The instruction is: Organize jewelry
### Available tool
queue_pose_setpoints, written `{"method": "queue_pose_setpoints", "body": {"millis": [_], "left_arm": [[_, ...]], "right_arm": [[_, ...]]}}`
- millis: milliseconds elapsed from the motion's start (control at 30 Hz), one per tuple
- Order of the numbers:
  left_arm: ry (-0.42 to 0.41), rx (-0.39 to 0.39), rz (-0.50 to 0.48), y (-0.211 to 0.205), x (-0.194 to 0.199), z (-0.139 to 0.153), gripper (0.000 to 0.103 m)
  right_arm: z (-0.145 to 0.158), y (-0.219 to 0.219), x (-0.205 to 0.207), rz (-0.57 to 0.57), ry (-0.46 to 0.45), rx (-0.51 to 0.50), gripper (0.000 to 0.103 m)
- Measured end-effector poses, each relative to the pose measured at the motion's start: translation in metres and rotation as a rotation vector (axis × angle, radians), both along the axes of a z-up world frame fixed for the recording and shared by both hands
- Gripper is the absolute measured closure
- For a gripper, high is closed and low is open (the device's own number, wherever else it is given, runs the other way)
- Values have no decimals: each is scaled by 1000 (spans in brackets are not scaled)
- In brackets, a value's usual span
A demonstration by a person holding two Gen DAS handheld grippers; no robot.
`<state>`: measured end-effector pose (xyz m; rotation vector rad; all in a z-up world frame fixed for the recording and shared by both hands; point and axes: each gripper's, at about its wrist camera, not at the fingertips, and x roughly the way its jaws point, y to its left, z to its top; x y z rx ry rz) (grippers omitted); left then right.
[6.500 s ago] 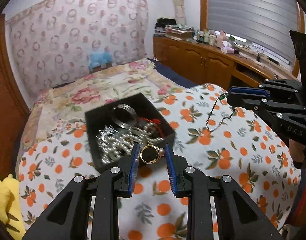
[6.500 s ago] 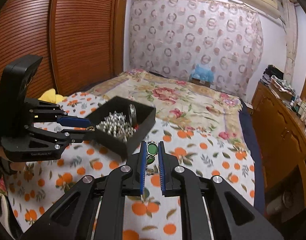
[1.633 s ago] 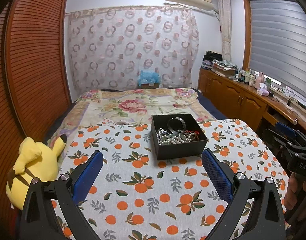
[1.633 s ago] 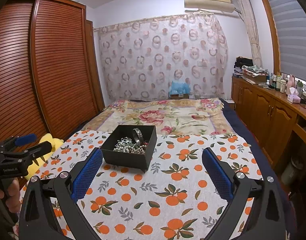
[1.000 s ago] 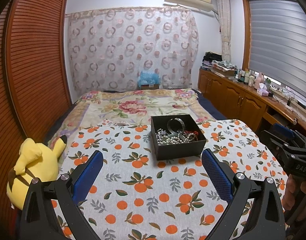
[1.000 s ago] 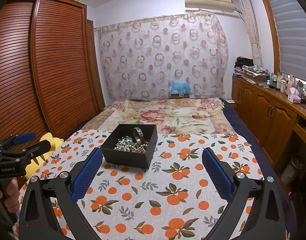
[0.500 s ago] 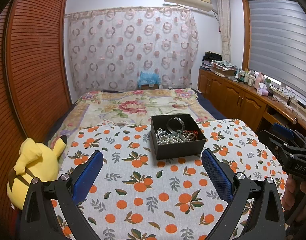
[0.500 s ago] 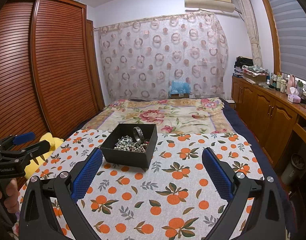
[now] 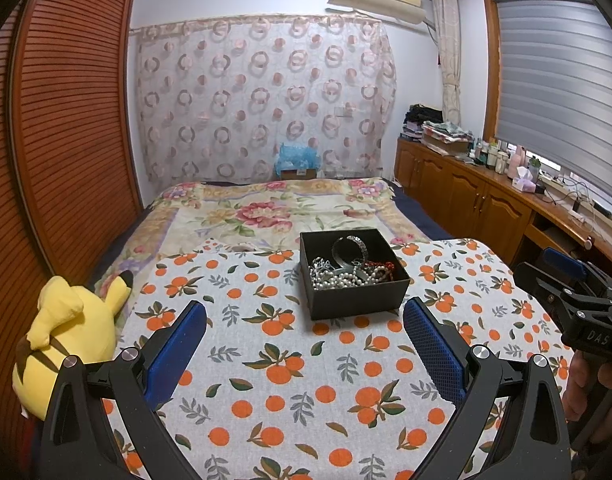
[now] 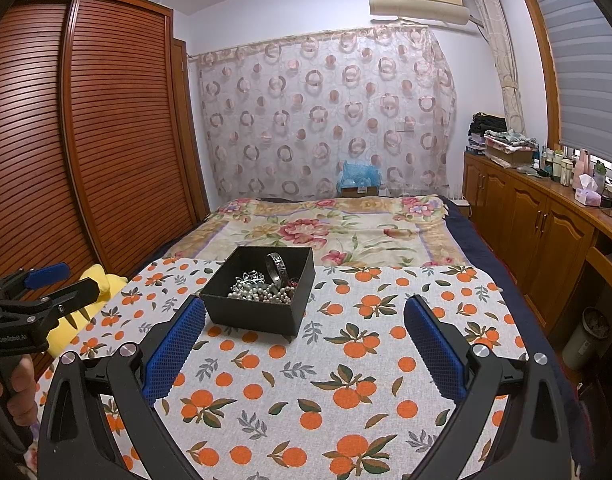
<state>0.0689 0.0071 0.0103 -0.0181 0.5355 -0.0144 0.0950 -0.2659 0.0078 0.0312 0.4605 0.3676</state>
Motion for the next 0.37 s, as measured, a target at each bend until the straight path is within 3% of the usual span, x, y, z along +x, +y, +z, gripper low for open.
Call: {"method": "queue_pose_setpoints", "body": {"millis": [367], "left_arm": [[-1, -1, 1, -1, 0, 0, 8]], "right_arm": [[0, 0, 0, 0, 0, 0, 3]]}}
